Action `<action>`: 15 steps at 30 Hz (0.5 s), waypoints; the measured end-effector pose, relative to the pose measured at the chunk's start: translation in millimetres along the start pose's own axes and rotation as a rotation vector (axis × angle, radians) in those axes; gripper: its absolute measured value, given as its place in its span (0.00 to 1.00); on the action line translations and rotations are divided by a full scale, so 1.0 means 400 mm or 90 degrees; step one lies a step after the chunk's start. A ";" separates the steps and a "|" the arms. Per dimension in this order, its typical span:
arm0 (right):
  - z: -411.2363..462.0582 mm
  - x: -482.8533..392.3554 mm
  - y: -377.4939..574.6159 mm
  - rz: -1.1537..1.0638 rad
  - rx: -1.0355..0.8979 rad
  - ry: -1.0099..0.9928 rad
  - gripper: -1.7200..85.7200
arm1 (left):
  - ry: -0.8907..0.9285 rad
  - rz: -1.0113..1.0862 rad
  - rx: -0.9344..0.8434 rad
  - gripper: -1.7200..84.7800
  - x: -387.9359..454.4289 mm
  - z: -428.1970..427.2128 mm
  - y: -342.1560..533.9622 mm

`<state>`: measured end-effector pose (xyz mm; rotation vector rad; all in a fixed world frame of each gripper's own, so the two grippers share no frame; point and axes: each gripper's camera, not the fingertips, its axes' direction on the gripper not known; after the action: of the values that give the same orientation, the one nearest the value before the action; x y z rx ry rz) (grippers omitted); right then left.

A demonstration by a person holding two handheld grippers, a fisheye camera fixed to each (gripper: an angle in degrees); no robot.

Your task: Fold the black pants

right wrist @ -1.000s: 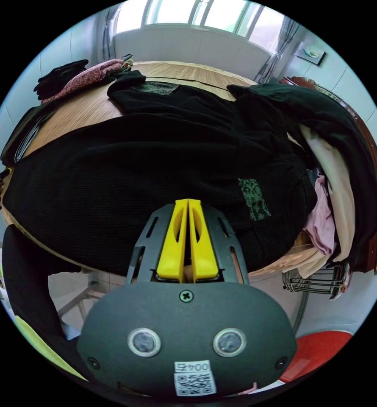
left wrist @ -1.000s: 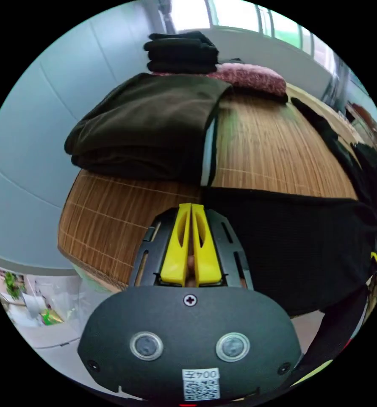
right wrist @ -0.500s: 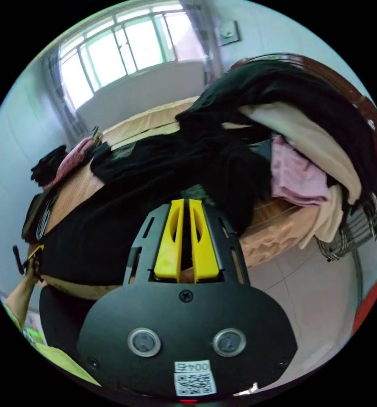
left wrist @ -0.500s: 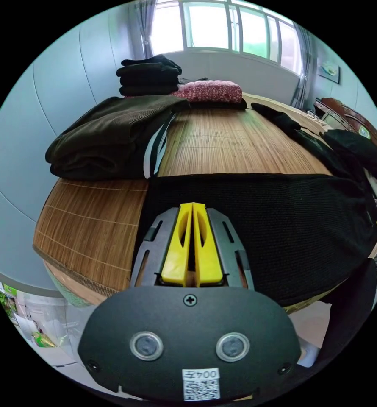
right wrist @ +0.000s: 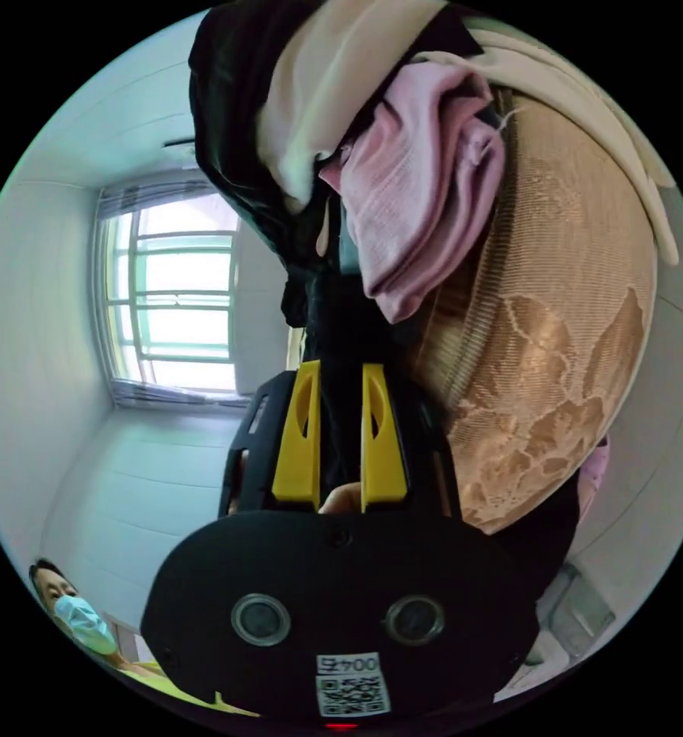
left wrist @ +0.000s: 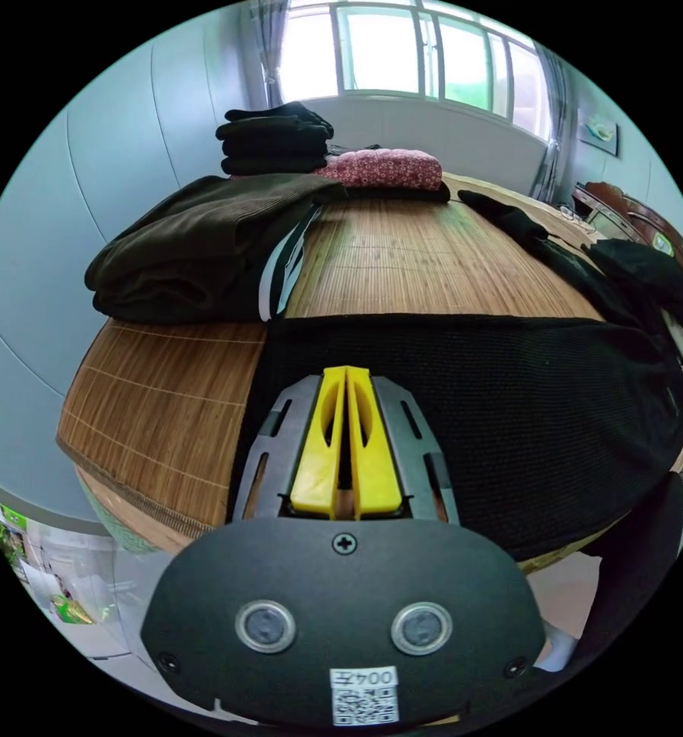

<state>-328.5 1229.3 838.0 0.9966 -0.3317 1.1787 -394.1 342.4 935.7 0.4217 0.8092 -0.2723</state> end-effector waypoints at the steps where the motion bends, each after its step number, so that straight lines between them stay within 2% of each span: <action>1: 0.012 -0.015 0.003 0.005 0.002 -0.024 0.08 | 0.012 -0.008 0.000 0.02 -0.005 -0.001 -0.001; 3: 0.017 -0.107 0.032 -0.050 0.025 0.002 0.05 | 0.028 -0.020 -0.001 0.02 -0.011 -0.003 -0.002; 4: 0.016 -0.209 0.065 -0.138 0.050 0.086 0.05 | 0.035 -0.025 -0.001 0.02 -0.012 -0.004 -0.003; 5: 0.031 -0.312 0.106 -0.238 0.067 0.250 0.04 | 0.038 -0.027 -0.001 0.02 -0.012 -0.005 -0.004; 6: 0.047 -0.350 0.127 -0.277 0.078 0.344 0.05 | 0.040 -0.028 0.000 0.02 -0.010 -0.007 -0.005; 7: 0.092 -0.386 0.163 -0.335 0.093 0.507 0.05 | 0.041 -0.028 0.001 0.02 -0.006 -0.009 -0.006; 8: 0.146 -0.382 0.185 -0.375 0.083 0.609 0.05 | 0.040 -0.027 0.001 0.02 -0.003 -0.010 -0.007; 10: 0.202 -0.353 0.199 -0.382 0.045 0.663 0.06 | 0.036 -0.024 0.004 0.02 0.009 -0.016 -0.010; 15: 0.259 -0.453 0.317 -0.440 0.163 0.717 0.08 | 0.050 -0.029 0.007 0.02 0.023 -0.027 -0.019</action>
<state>-484.0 1041.1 831.1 0.4494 1.0006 0.9645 -397.8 340.0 920.0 0.4260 0.8948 -0.3044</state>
